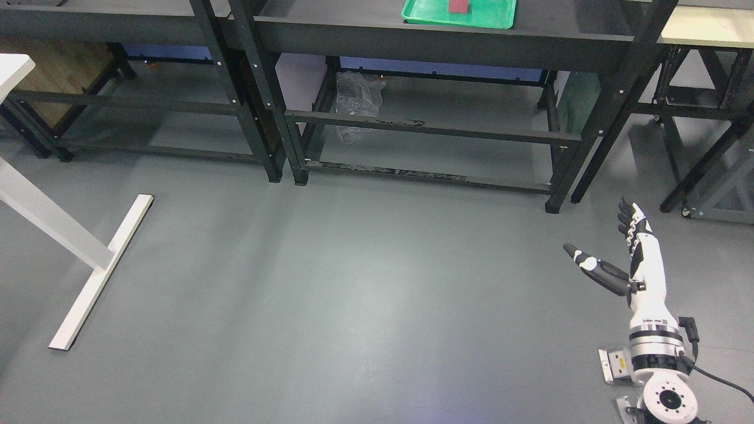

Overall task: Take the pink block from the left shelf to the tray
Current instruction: 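Raise the right hand forward while driving toward the black shelf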

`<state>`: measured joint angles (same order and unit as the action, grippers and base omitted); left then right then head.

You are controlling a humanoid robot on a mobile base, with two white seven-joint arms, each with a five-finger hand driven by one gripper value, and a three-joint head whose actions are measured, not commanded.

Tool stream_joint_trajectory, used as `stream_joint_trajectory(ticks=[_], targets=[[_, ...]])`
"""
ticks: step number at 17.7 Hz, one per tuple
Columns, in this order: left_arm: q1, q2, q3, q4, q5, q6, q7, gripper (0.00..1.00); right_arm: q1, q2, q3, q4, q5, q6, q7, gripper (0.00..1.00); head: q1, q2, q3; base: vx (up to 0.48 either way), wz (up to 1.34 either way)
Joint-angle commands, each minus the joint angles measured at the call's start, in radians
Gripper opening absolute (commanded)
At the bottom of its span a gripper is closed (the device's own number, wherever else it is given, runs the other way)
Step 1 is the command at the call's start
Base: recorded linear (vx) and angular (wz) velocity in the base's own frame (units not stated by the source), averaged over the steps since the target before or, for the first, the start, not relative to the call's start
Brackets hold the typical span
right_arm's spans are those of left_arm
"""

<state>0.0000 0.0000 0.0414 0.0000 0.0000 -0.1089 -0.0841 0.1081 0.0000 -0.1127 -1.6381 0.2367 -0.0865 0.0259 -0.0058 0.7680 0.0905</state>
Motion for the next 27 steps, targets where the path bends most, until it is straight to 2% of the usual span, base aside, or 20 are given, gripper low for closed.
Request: stream_joint_trajectory(ticks=[1,10,13,14,16,18,19,20,27], targets=[[-0.023,0.017,0.000,-0.017,-0.002,0.000,0.000,1.00,0.002,-0.017,0.002,-0.002,0.001,0.002,0.000,1.00,0.0000,0.000,0.000,0.000,0.00],[-0.023,0.017,0.000,-0.017,0.000,0.000,0.000,1.00,0.002,-0.017,0.004,0.000,-0.045,-0.004,0.003,1.00,0.0000,0.000,0.000,0.000,0.00],[-0.023,0.017,0.000,-0.017,-0.002,0.000,0.000,1.00,-0.005,-0.017,-0.004,0.000,0.005,-0.035,0.002,0.99,0.0000,0.000,0.000,0.000,0.00],[-0.023,0.017,0.000,-0.017,-0.002,0.000,0.000,1.00,-0.007,-0.017,-0.002,0.001,0.104,-0.036,0.000,0.99,0.0000,0.000,0.000,0.000,0.00],[-0.023,0.017,0.000,-0.017,-0.002,0.000,0.000,1.00,-0.027,-0.034,0.004,0.001,0.409,-0.059,-0.021,0.98,0.0000,0.000,0.000,0.000,0.00],[-0.023,0.017,0.000,-0.017,-0.002,0.000,0.000,1.00,-0.034,-0.075,0.040,0.001,0.786,-0.067,-0.154,0.97,0.0000,0.000,0.000,0.000,0.00],[-0.023,0.017,0.000,-0.017,-0.002,0.000,0.000,1.00,-0.034,-0.098,0.057,0.000,0.920,-0.065,-0.223,0.97,0.0000,0.000,0.000,0.000,0.00],[-0.023,0.017,0.000,-0.017,-0.002,0.000,0.000,1.00,-0.033,-0.104,0.059,-0.002,0.958,-0.064,-0.245,0.97,0.0000,0.000,0.000,0.000,-0.02],[-0.023,0.017,0.000,-0.017,-0.002,0.000,0.000,1.00,-0.033,-0.097,0.065,-0.019,0.955,-0.062,-0.256,0.97,0.0000,0.000,0.000,0.011,0.00]])
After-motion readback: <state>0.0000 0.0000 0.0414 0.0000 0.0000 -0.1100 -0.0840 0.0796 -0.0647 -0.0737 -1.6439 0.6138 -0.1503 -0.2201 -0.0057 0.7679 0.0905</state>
